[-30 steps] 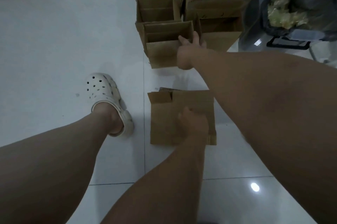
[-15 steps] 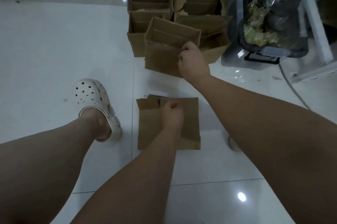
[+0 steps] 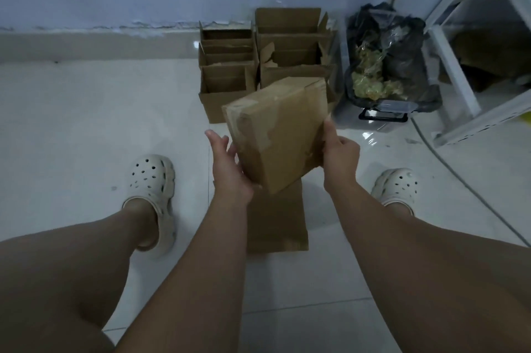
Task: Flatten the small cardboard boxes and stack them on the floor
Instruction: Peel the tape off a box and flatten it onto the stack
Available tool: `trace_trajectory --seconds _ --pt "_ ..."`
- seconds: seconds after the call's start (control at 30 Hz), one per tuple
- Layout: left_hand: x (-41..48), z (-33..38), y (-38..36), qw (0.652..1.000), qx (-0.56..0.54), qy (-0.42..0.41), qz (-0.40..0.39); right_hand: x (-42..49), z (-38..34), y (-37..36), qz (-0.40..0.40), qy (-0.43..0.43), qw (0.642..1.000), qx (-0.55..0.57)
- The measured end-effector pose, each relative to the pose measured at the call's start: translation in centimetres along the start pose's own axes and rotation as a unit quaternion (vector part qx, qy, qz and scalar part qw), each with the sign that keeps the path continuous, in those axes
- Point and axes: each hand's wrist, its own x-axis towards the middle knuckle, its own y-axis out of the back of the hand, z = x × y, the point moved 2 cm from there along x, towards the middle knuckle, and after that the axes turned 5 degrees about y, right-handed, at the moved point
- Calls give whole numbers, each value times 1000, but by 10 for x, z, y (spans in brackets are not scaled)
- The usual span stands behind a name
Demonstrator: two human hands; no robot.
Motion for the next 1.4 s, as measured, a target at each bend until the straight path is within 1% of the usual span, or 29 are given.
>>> trace_trajectory --seconds 0.07,0.13,0.2,0.27,0.33,0.4,0.43,0.47,0.5,0.57,0.6,0.63,0.67,0.73,0.8,0.83,0.87,0.9,0.93,1.03,1.1,1.17,1.27,1.3,1.33,1.4 --pt "-7 10 -3 991 121 5 -56 -2 5 5 -26 -58 998 -8" --pt "-10 18 -5 964 248 -21 -94 -5 9 7 -71 -116 990 -28" --pt "-9 27 -4 932 341 -50 -110 -7 15 11 -106 -163 980 -43" --pt "-4 35 -1 914 384 -53 -121 -9 25 17 -138 -205 968 -51" --pt "2 40 6 896 422 -50 -129 -10 35 24 -188 -229 950 -95" --pt "5 39 13 880 452 -19 -147 -12 46 31 -227 -237 934 -140" --pt "4 38 15 871 467 4 -154 -13 51 34 -232 -244 930 -148" --pt "3 37 16 855 494 21 -157 -13 56 37 -231 -256 927 -145" --pt "3 37 17 827 538 32 -162 -13 62 41 -223 -270 928 -129" --pt "4 37 16 755 630 48 -175 -15 75 48 -190 -294 936 -43" --pt "3 36 14 733 655 58 -175 -16 80 50 -170 -299 939 17" --pt "4 35 13 725 665 67 -169 -18 83 51 -150 -296 941 71" --pt "5 34 12 725 667 71 -156 -19 83 50 -134 -288 941 114" --pt "8 29 12 727 676 49 -106 -21 80 43 -105 -271 942 167" --pt "13 20 17 740 671 27 -43 -22 79 32 -60 -255 949 177" --pt "14 13 20 744 667 30 -25 -22 79 27 -47 -244 956 155" --pt "15 5 23 742 669 38 -20 -23 79 22 -53 -231 965 113" --pt "14 -5 27 740 670 49 -22 -25 81 18 -74 -216 972 57" --pt "14 -16 32 750 659 57 -18 -26 83 16 -97 -199 975 2" --pt "11 -40 47 804 590 61 31 -30 92 18 -135 -152 973 -109" --pt "11 -48 55 828 555 60 53 -30 94 22 -143 -129 970 -150" --pt "13 -49 57 844 529 71 55 -31 96 27 -154 -133 971 -123" --pt "19 -44 53 867 488 95 26 -31 101 33 -158 -194 968 -10" --pt "21 -43 51 877 470 102 15 -31 102 35 -155 -204 966 6" --pt "23 -43 50 884 456 100 8 -30 102 36 -152 -203 967 2" --pt "25 -43 50 897 434 78 24 -27 99 35 -150 -183 971 -31"
